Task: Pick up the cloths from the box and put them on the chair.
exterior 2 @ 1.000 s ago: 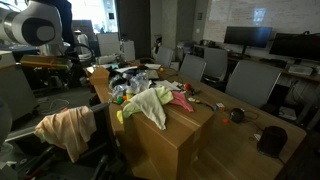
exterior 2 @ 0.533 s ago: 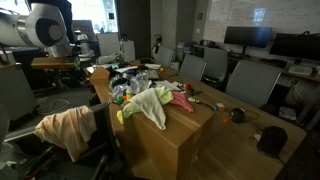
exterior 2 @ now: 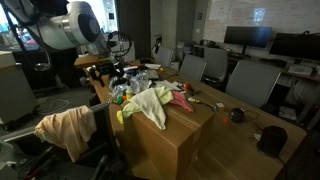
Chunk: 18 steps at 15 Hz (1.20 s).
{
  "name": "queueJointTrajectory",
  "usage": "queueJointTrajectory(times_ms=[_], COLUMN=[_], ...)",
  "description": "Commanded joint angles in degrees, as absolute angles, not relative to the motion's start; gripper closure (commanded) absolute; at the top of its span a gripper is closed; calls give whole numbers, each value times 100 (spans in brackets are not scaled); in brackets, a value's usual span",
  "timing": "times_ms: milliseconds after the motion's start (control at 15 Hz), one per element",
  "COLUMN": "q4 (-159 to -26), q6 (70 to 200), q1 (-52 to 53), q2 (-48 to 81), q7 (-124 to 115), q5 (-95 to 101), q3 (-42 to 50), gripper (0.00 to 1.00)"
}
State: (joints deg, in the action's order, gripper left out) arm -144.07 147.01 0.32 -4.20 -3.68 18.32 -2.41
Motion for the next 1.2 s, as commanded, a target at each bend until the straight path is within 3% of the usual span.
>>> queueJointTrajectory(times_ms=[0, 600, 1133], q4=[-14123, -12992, -11773], q6=[14815, 14646, 14322], q1=[-260, -755, -1250], q2=[-239, 858, 2486], q7=[-427, 1156, 944], q5=[1867, -373, -581], q3=[47, 677, 643], gripper=[0, 0, 0])
